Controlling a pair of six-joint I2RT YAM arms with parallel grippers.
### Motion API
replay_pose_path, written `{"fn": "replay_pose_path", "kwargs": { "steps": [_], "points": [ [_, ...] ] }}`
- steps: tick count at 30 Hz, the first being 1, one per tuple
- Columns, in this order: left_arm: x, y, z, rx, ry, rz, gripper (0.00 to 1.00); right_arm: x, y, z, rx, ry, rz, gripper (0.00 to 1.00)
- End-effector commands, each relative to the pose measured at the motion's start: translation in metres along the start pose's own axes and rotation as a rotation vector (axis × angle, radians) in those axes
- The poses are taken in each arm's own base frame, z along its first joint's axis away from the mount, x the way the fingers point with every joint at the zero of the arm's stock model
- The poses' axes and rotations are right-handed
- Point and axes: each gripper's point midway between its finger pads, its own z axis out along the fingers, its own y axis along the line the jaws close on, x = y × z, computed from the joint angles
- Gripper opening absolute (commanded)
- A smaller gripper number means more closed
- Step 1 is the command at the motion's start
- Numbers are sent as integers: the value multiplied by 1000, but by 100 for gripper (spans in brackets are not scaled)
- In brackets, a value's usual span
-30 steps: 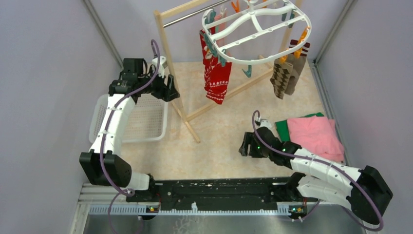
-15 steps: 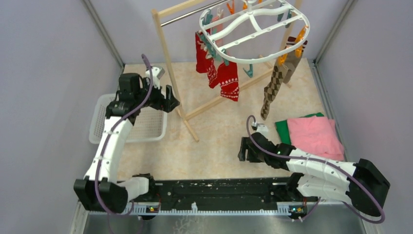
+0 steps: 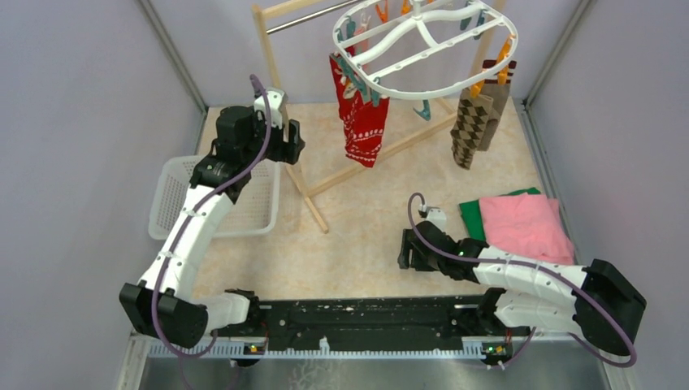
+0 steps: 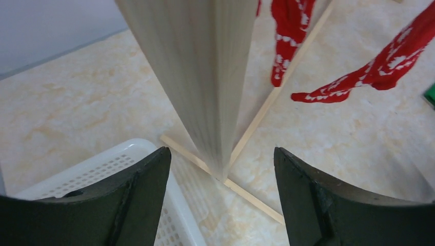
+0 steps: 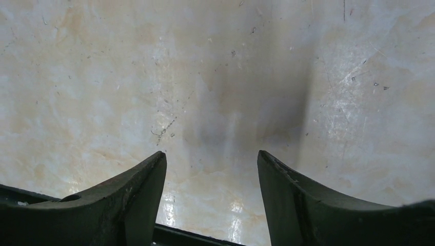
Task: Remove the socks clipped to the hanger
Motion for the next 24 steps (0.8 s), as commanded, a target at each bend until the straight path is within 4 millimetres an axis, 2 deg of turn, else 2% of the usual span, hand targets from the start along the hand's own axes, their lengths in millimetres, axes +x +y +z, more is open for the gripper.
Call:
{"fn": "replay_pose_path", "kwargs": {
  "steps": [1,6,9,20,24],
  "points": [
    [-29,18,7,-105,-66,12,77,-23,22,-10,-58,-74,38,65],
    [-33,17,9,-106,-91,28,52,-25,23,-11,-67,-90,46,62],
    [-28,17,12,-102,-77,33,44,-27,24,-11,-67,-93,44,61],
    [-15,19,13,-111,-63,43,0,-26,19,-12,-61,-106,53,60],
    [-10,20,8,-116,-57,48,0,-26,17,-13,-58,-111,55,59]
  ]
}}
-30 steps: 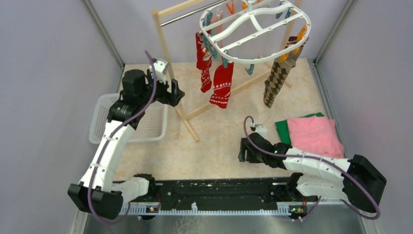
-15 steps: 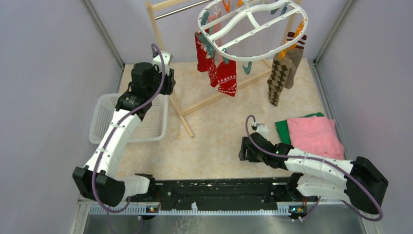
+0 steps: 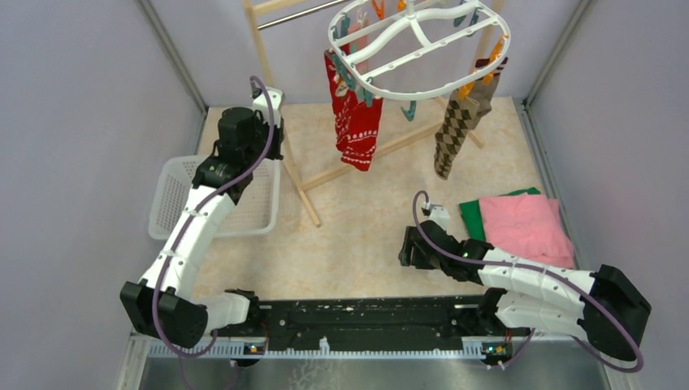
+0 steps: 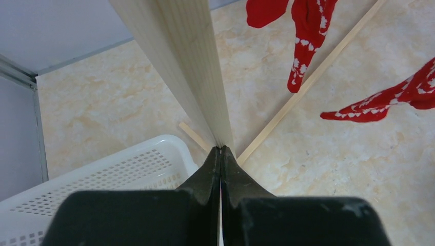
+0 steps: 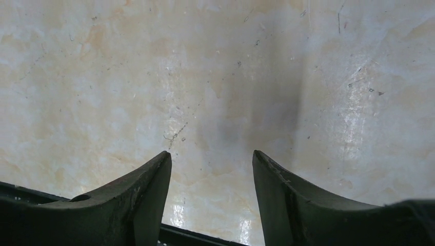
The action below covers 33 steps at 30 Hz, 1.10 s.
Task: Remove the socks clipped to the hanger
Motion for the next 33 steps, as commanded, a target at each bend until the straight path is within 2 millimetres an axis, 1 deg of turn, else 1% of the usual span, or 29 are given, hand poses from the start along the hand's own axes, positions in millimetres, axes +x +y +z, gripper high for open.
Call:
{"fn": "replay_pose_path", "kwargs": {
  "steps": [1,4,5,6,7,8,9,10,11,12,15,17,22,26,28,29,33],
  "points": [
    [-5,-10,0,43,-48,7,0,-17,13,-7,-35,-66,25,59],
    [-3,-8,-2,27,-41,0,0,-16,13,-6,-36,-62,25,59],
    [-3,-12,-4,51,-42,-1,3,-16,13,-6,-36,-60,25,60],
    [-3,-17,-6,77,-45,-7,19,-15,13,-6,-34,-58,24,61],
    [-2,-23,-9,107,-48,-16,53,-14,12,-5,-32,-57,23,61],
    [-1,-28,-10,135,-47,-25,72,-14,12,-5,-33,-58,24,62],
    [0,-32,-10,153,-44,-47,85,-14,12,-5,-32,-58,24,63],
    [-1,-34,-9,157,-40,-67,95,-14,12,-5,-32,-58,24,63],
    [-3,-33,-7,151,-40,-71,98,-14,12,-5,-30,-57,23,63],
    [-5,-30,-5,127,-38,-106,99,-14,12,-4,-31,-57,23,63],
    [-18,-11,1,24,-72,-127,99,-15,13,-4,-31,-59,24,63],
    [-26,-6,5,-3,-100,-129,97,-16,14,-5,-35,-63,25,63],
    [-26,-6,20,-2,-109,-132,89,-19,14,-6,-35,-75,24,62],
    [-25,-3,28,-16,-119,-118,86,-21,13,-7,-32,-81,20,62],
    [-24,-2,30,-17,-115,-97,80,-20,12,-7,-30,-83,23,62],
    [-23,2,30,-44,-115,-92,75,-20,11,-6,-28,-82,25,62],
    [-21,2,28,-35,-115,-46,56,-21,9,-8,-27,-94,30,61]
  ]
}}
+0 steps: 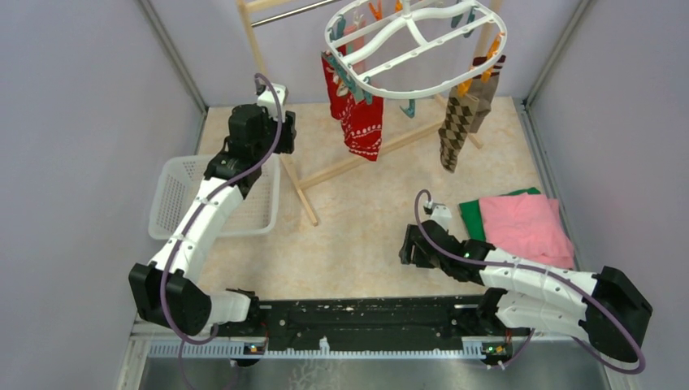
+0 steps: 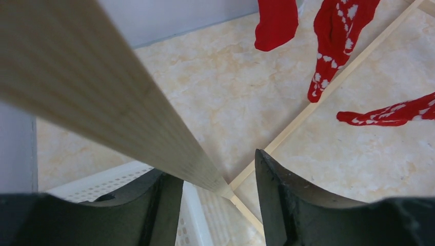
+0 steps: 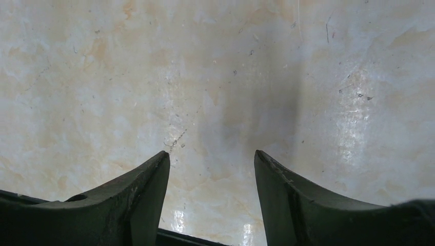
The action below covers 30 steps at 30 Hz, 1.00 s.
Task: Remove the socks clipped to the hanger
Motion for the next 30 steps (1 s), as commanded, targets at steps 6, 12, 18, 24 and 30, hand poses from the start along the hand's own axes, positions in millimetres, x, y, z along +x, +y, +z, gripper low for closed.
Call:
{"fn": "replay_pose_path", "kwargs": {
  "steps": [6,12,18,24,30],
  "points": [
    [-11,2,-6,-5,-71,50,32,-15,10,-7,-37,-69,29,61],
    [-9,18,-16,-87,-84,72,10,-13,9,-7,-47,-72,42,60],
    [-9,30,-23,-121,-91,66,0,-16,8,-10,-52,-84,48,58],
    [-10,26,-25,-62,-98,66,0,-17,6,-13,-50,-92,51,57],
    [22,-17,-19,211,-15,158,0,-16,4,-13,-50,-97,55,57]
  ]
}}
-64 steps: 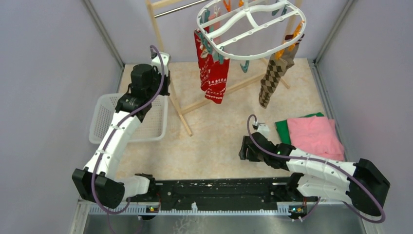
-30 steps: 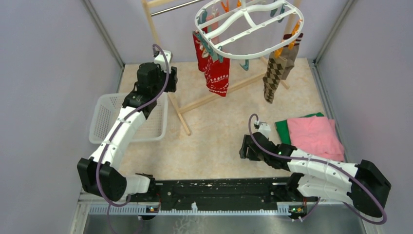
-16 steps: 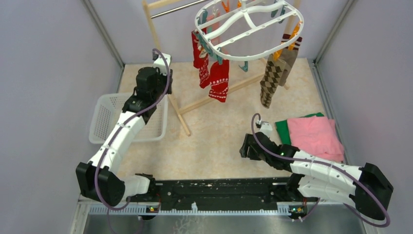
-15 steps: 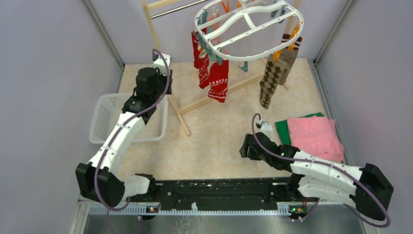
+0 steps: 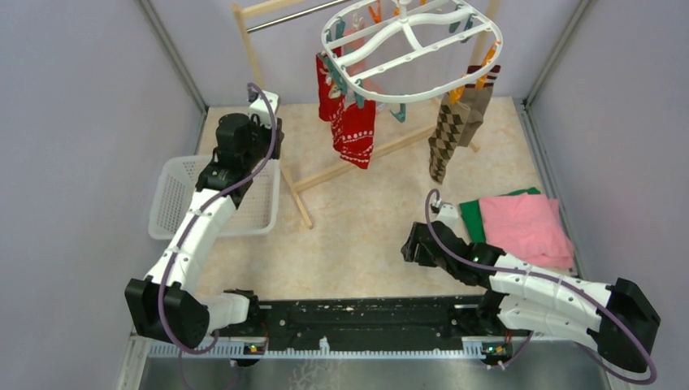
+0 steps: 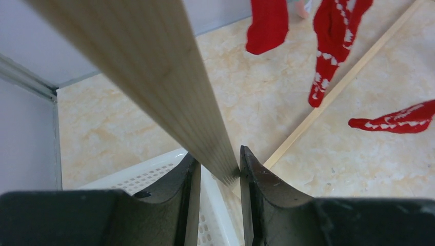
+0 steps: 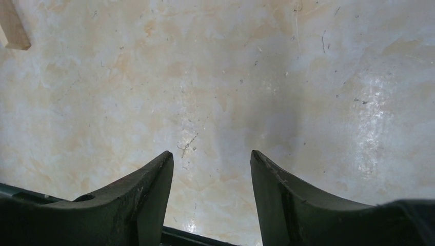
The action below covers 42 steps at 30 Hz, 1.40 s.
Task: Remove the socks clipped to the hanger
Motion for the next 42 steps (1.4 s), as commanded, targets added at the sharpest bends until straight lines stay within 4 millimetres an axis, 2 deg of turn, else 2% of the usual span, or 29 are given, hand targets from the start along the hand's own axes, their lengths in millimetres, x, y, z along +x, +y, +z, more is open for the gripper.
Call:
{"fn": "replay_pose_path", "kwargs": {
  "steps": [1,4,7,9,13,21,24,29,33,36,42],
  "points": [
    [16,-46,-8,272,22,78,0,-2,0,-1,-2,-30,8,57],
    [22,-59,-12,353,22,104,0,-3,0,0,-2,-32,9,57],
    [21,-57,-12,342,23,104,0,-3,-1,0,2,-34,8,57],
    [19,-44,-11,264,29,86,0,-4,0,-1,5,-35,6,57],
    [18,-27,-18,216,22,57,0,-6,1,-1,4,-39,6,56],
    [31,-17,-31,243,35,64,0,-16,-2,-9,25,-68,7,57],
    [37,-30,-28,335,51,40,0,-16,-2,-9,19,-73,14,57],
    [40,-70,-12,507,79,40,0,-17,-2,-10,22,-76,20,57],
    [33,-88,-1,561,70,45,0,-17,-4,-11,32,-74,27,57],
    [26,-84,5,541,64,52,0,-18,-5,-11,36,-78,30,57],
    [19,-55,11,443,49,23,0,-19,-4,-11,38,-82,28,58]
  ]
}}
